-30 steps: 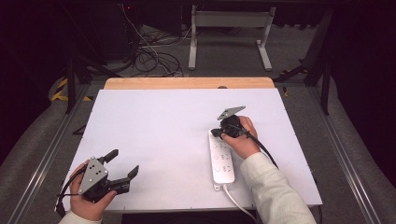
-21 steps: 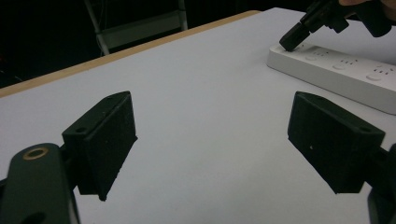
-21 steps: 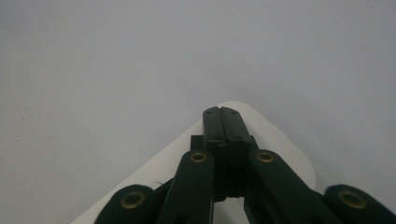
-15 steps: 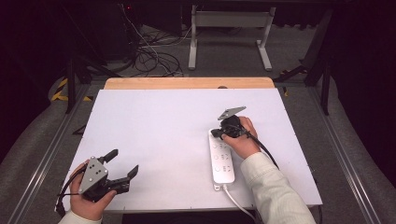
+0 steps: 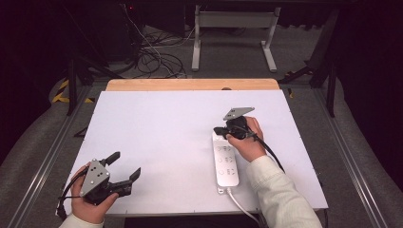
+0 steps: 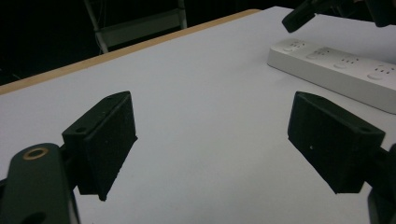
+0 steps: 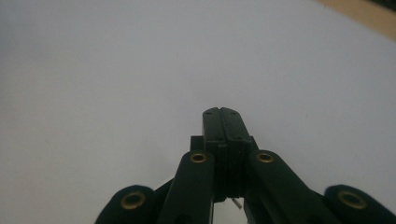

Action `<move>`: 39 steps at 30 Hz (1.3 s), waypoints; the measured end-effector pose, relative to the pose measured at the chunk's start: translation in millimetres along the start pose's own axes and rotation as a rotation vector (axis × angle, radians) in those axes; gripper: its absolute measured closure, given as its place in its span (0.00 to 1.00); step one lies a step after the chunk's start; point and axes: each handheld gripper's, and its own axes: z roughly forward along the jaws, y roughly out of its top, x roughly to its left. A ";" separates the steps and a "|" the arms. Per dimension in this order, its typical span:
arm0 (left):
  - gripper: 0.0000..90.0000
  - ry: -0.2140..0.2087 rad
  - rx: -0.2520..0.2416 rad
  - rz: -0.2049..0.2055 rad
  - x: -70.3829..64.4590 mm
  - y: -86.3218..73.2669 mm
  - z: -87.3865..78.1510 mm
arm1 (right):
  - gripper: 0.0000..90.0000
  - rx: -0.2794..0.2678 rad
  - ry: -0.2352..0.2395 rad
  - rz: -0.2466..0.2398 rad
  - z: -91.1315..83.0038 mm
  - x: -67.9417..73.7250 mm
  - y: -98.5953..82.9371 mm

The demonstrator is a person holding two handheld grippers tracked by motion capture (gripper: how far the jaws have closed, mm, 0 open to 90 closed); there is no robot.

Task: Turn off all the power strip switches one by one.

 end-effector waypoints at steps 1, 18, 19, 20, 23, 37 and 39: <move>0.18 0.000 0.000 0.000 0.1 0.0 0.2 | 1.00 -0.011 0.007 -0.007 -3.2 2.0 2.6; 0.18 0.002 -0.004 0.001 0.0 0.4 -0.6 | 0.50 -0.180 0.024 -0.025 -27.1 13.3 9.3; 0.18 0.001 -0.004 0.000 -0.1 0.3 -0.6 | 0.47 -0.192 0.028 -0.019 -29.6 14.9 9.2; 0.17 0.002 -0.004 0.002 0.0 0.5 -0.5 | 0.45 -0.204 0.033 -0.017 -33.1 16.8 9.3; 0.17 0.002 -0.005 -0.001 -0.5 0.6 -0.1 | 0.35 -0.219 0.030 -0.013 -42.7 20.6 8.3; 0.17 0.001 -0.006 0.002 -0.6 1.1 0.4 | 0.23 -0.329 0.048 0.031 -93.9 25.0 -33.1; 0.16 0.001 -0.007 0.002 -0.8 1.2 0.5 | 0.21 -0.323 0.044 0.037 -98.7 24.7 -40.8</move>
